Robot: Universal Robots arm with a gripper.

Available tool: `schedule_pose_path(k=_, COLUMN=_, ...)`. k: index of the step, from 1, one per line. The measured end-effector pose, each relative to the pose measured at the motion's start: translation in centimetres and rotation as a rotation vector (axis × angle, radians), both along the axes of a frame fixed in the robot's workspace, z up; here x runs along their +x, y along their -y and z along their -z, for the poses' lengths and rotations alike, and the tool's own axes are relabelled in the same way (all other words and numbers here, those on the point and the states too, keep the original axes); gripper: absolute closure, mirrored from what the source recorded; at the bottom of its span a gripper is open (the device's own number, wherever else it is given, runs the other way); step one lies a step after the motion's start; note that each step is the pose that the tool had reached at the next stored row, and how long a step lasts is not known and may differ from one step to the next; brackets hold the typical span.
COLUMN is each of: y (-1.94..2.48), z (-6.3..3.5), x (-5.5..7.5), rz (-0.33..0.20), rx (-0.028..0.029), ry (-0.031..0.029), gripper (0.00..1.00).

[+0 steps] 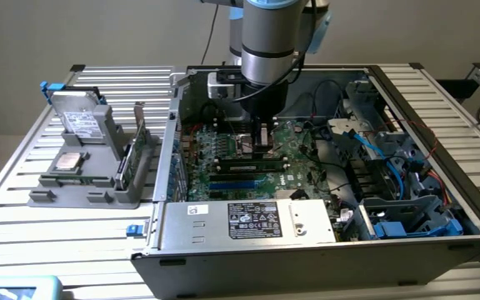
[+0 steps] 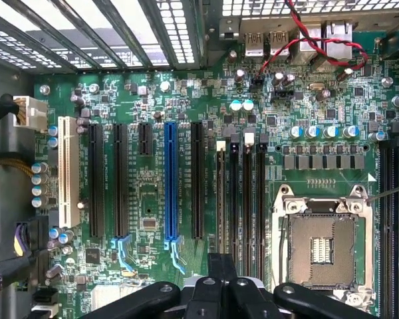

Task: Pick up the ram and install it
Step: 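Press down the ram until it locks into place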

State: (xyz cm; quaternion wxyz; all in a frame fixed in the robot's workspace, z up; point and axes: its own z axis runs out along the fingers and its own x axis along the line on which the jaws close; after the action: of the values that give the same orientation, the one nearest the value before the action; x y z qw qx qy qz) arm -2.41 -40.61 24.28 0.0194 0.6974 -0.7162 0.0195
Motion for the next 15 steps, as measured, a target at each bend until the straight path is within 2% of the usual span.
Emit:
schedule_pose_path(k=9, y=0.00, z=0.00, x=0.00, rz=0.003, rx=0.0000, ry=0.0000, gripper=0.89)
schedule_pose_path(k=15, y=0.00, z=0.00, x=0.02, rz=0.062, rx=-0.0001, ry=0.0000, gripper=0.89)
